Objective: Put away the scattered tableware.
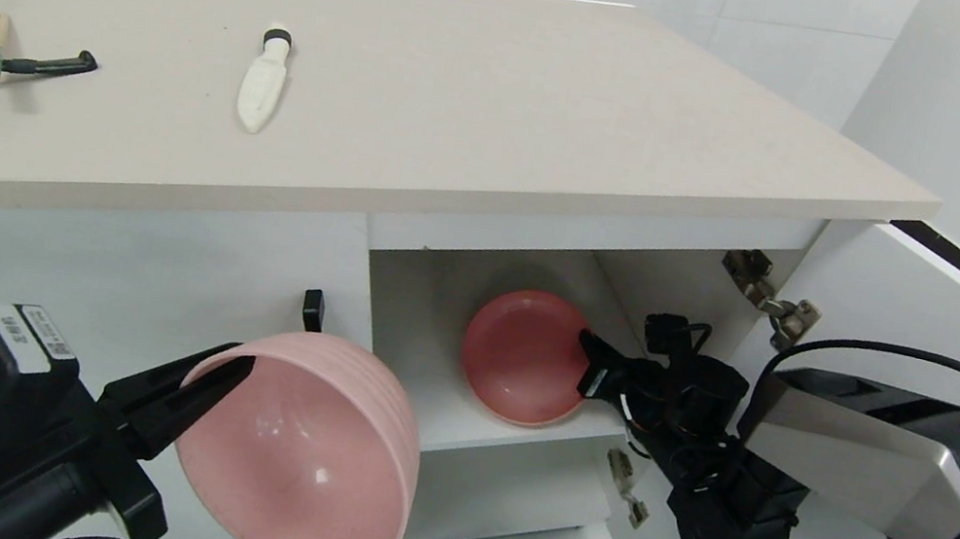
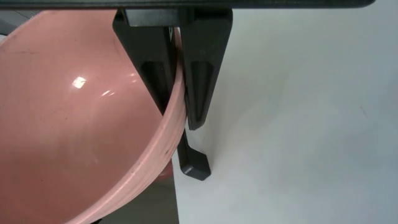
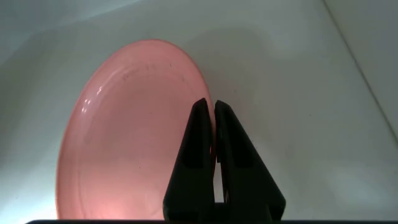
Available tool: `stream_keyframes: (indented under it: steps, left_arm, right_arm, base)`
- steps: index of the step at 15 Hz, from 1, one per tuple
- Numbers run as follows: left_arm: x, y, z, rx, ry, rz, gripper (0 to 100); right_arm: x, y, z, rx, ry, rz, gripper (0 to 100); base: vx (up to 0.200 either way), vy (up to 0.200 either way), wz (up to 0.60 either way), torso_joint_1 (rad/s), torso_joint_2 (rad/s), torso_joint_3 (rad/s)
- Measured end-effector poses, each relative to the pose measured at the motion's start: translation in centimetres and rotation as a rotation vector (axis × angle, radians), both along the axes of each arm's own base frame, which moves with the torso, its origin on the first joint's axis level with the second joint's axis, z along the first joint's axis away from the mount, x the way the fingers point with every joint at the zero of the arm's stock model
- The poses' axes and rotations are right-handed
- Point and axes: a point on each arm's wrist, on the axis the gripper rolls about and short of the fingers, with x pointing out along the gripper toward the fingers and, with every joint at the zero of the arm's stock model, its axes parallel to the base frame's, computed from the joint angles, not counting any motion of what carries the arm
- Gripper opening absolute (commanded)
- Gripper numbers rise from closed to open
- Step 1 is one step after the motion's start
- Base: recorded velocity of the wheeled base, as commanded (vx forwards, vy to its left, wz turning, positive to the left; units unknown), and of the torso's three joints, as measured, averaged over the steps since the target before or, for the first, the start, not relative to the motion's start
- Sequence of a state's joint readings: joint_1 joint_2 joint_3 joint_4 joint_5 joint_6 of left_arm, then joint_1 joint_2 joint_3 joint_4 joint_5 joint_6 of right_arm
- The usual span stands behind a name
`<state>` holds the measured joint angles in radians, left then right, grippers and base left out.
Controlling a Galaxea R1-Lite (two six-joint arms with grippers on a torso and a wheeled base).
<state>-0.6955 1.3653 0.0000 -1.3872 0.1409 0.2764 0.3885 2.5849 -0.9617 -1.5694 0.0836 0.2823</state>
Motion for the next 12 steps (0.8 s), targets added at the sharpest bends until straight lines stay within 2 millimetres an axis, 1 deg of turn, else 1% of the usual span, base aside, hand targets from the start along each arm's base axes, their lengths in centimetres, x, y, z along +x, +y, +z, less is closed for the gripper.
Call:
stream_keyframes:
  steps: [5, 6, 9, 12]
  left_arm:
    - [-0.1, -0.1, -0.1, 0.006, 0.01, -0.011, 0]
    - [-0.1, -0.2, -0.1, 0.006, 0.01, -0.012, 0]
    - [-0.1, -0.2, -0.2, 0.011, 0.016, -0.012, 0]
    - [-0.1, -0.2, -0.3, 0.015, 0.023, -0.012, 0]
  right_arm:
    - [0.6, 0.5, -0.9, 0.004, -0.009, 0.002, 0]
    - [0.8, 0.7, -1.0, 0.004, -0.013, 0.005, 100]
    - [1.0, 0.9, -1.2, 0.005, -0.02, 0.006, 100]
    - [0.9, 0.5, -1.6, -0.009, -0.01, -0.002, 100]
  base:
    - [0.0, 0.0, 0.0, 0.0, 0.0, 0.0]
    - [0.0, 0.0, 0.0, 0.0, 0.0, 0.0]
    - [0.0, 0.0, 0.0, 0.0, 0.0, 0.0]
    - [0.0, 0.0, 0.0, 0.0, 0.0, 0.0]
